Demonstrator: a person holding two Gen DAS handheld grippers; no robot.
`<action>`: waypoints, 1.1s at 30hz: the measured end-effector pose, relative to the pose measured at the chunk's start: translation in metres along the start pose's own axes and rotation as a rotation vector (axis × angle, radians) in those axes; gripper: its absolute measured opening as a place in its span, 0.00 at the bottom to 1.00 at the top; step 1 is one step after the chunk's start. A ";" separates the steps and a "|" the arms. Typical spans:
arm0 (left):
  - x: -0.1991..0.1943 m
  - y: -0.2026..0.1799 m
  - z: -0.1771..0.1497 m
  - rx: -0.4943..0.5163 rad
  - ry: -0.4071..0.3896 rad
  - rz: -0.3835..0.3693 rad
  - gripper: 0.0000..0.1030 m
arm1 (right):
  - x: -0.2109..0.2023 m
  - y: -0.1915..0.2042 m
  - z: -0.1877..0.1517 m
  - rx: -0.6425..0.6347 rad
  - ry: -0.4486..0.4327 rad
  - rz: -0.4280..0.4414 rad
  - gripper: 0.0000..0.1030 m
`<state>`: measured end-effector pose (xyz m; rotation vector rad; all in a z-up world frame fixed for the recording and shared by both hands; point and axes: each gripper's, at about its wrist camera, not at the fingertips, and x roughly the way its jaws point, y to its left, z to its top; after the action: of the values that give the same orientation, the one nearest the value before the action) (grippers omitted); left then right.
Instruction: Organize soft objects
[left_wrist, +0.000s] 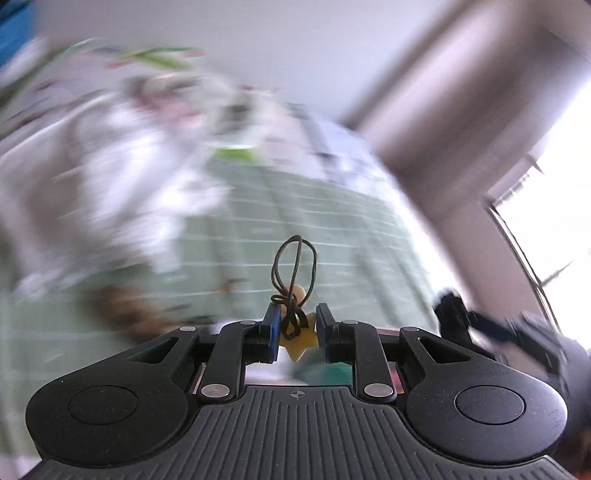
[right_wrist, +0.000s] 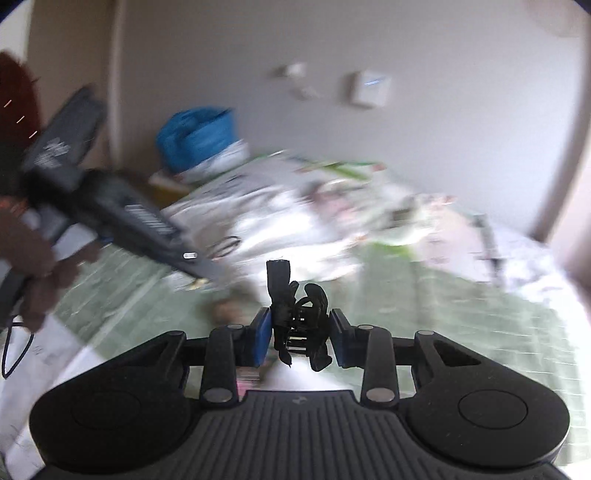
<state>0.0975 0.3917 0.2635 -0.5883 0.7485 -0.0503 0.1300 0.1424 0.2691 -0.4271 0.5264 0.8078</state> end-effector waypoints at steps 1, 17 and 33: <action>0.011 -0.024 0.003 0.043 0.016 -0.025 0.23 | -0.011 -0.023 -0.001 0.016 -0.002 -0.029 0.32; 0.180 -0.153 -0.038 0.093 0.316 -0.138 0.26 | -0.048 -0.225 -0.153 0.430 0.203 -0.155 0.48; 0.028 0.106 -0.013 -0.281 -0.029 0.305 0.26 | 0.031 -0.098 -0.044 0.164 0.187 0.001 0.59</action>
<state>0.0927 0.4675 0.1833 -0.7336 0.8164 0.3494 0.2110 0.0750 0.2314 -0.3528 0.7614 0.7229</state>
